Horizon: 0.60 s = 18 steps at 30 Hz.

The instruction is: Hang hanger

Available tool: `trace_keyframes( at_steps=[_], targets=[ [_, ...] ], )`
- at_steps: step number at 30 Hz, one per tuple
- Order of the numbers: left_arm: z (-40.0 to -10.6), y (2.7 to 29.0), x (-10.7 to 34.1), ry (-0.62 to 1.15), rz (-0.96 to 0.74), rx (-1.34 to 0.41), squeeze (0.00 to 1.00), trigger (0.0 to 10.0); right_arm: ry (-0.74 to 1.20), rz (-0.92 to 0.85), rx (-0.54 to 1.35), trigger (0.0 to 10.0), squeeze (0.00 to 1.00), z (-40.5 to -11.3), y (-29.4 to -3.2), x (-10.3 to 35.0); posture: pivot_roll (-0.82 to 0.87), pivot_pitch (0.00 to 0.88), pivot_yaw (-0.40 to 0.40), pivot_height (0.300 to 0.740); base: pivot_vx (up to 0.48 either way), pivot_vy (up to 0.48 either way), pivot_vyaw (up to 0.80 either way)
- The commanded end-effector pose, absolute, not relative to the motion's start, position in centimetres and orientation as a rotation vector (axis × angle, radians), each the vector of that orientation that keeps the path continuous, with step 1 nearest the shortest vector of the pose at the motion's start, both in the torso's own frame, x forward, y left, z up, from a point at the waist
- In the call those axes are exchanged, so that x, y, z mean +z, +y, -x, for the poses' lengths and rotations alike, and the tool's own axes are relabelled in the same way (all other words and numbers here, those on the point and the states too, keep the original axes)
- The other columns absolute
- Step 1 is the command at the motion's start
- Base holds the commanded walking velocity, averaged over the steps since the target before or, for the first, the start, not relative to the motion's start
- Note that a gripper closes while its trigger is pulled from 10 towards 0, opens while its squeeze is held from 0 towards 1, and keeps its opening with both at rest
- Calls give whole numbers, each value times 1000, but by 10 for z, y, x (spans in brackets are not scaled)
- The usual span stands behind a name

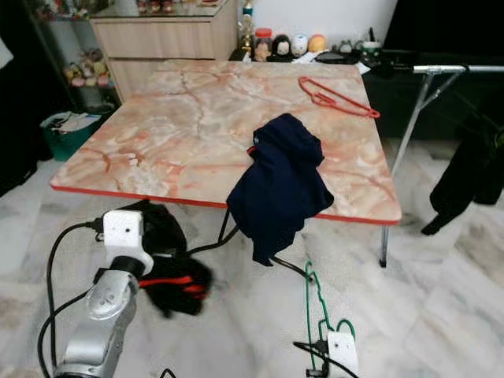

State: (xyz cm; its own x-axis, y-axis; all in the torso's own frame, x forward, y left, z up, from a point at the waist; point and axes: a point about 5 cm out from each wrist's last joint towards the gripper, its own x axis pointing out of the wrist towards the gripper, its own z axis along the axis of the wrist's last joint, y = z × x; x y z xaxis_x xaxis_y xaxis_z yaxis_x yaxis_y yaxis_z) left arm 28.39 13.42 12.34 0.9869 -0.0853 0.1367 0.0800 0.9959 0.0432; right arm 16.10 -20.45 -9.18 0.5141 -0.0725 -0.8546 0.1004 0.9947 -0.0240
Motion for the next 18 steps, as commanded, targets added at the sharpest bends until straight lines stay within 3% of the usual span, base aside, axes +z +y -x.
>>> trace_keyframes(
  at_steps=[1, 9, 18],
  targets=[
    [-285, 129, 135, -182, -45, -116, 0, 10000, 1021, -45, -113, 10000, 0, -163, -205, -91, 34, 0, -1, 740, 0, 0, 0],
    [-283, 118, 140, -190, -56, -185, 0, 10000, 1028, -40, -119, 10000, 0, -162, -206, -91, 33, 0, -1, 740, 0, 0, 0],
    [-293, 127, 155, -242, -47, -133, 0, 10000, 1021, -52, -109, 10000, 0, -164, -204, -91, 37, 0, -7, 740, 0, 0, 0]
  ],
)
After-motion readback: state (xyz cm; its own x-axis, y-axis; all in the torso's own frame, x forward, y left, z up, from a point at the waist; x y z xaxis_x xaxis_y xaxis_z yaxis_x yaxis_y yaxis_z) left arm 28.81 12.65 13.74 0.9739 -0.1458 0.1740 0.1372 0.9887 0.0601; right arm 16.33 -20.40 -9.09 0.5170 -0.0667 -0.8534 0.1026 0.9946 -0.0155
